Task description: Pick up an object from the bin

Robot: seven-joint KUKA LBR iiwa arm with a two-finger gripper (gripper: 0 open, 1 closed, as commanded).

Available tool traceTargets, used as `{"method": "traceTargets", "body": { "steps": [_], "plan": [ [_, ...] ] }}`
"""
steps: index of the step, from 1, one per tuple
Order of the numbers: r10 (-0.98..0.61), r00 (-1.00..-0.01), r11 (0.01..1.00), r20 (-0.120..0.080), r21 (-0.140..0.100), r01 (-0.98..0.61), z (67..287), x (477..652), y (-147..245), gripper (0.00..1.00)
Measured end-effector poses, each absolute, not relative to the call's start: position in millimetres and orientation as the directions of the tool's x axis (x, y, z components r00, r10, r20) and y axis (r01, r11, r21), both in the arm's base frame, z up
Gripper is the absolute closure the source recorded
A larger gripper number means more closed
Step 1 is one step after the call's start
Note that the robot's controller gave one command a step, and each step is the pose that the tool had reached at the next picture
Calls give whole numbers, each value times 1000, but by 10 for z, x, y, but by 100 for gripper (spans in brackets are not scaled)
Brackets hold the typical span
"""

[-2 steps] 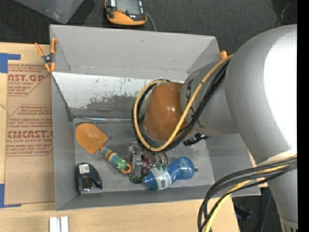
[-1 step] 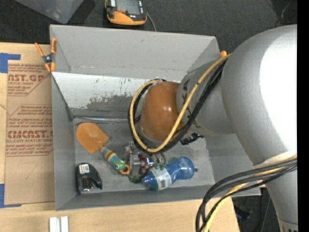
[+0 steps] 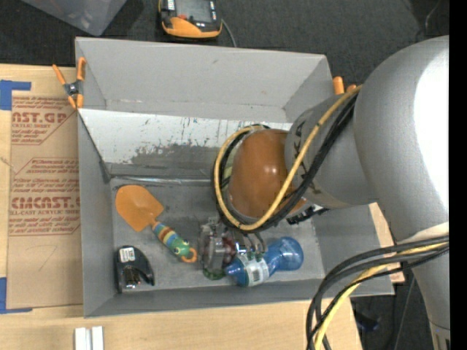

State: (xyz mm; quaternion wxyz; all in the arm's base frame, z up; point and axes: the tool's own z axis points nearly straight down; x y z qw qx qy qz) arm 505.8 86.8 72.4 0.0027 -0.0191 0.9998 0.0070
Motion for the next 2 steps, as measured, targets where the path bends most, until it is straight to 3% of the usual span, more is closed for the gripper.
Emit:
{"method": "traceTargets", "body": {
  "steps": [1, 2],
  "plan": [
    [-48, -999, 999, 1, 13, -48, 1615, 5085, 891, 100],
    [-76, -997, 997, -6, 13, -76, 1093, 5015, 669, 100]
  ]
}}
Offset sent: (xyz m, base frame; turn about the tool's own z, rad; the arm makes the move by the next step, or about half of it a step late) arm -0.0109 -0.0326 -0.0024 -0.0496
